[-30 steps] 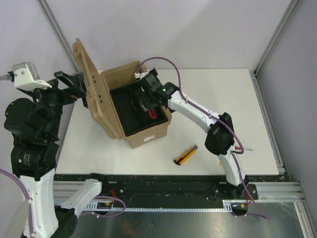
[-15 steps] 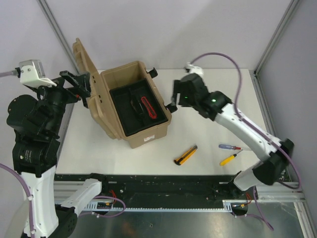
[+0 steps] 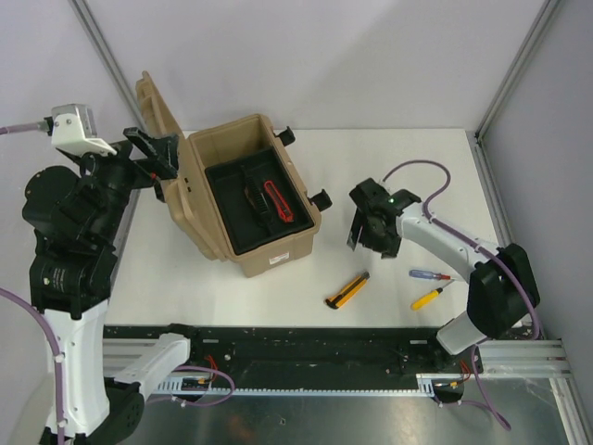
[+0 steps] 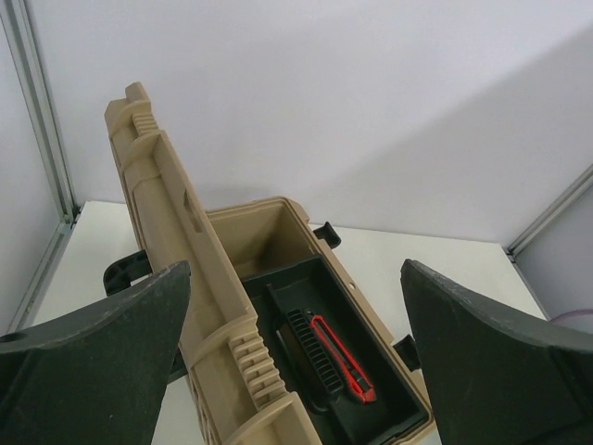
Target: Pack the tool kit
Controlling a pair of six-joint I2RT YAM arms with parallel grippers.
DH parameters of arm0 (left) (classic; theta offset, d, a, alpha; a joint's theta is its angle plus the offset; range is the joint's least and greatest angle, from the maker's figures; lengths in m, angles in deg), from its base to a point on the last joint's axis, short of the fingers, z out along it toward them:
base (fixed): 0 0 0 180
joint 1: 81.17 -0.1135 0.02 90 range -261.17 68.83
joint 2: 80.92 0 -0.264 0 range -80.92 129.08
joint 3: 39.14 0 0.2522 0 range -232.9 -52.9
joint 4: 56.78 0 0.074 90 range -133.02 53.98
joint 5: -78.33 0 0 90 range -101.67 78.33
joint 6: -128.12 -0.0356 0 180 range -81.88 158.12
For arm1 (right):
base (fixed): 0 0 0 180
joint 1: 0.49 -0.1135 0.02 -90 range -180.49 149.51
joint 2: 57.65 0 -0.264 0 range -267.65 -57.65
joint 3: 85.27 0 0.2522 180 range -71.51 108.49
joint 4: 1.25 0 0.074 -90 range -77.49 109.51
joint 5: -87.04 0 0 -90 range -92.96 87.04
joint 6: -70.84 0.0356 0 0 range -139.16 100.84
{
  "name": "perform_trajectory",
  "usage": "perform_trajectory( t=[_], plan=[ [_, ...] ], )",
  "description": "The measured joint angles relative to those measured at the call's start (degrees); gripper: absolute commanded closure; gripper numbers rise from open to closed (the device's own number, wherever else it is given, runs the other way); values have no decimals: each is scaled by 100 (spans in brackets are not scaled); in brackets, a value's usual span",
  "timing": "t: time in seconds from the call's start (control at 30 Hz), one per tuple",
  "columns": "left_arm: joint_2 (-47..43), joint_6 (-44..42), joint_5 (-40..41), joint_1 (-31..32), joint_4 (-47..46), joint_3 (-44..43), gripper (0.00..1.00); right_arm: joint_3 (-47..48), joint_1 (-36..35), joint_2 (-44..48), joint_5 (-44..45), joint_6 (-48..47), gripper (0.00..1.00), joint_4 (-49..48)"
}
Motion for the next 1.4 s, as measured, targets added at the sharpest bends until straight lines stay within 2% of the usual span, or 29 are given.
perform_trajectory(
  t=[0.27,0.53,0.73,0.8,0.93,1.1,1.2,1.4],
  plan=[
    [-66,-2,31,98,0,4,1,-940,-31,-57,-1176,92,21,11],
    [-111,-35,247,240,2,144,1,-1172,-166,-595,-1788,243,23,-367],
    [-37,-223,542,468,7,146,1,-1196,-354,-914,-1982,487,31,-605],
    [13,-332,699,549,9,76,1,-1196,-400,-990,-1996,579,38,-678],
    [74,-520,960,647,2,-66,1,-1198,-409,-1045,-1950,708,70,-782],
    [55,-614,1106,664,2,-94,0,-1196,-385,-1045,-1849,809,95,-793],
    [46,-623,1117,664,2,-111,1,-1191,-378,-1043,-1768,780,99,-826],
    [37,-625,1130,664,2,-164,0,-1180,-398,-962,-1405,498,100,-922]
  ],
)
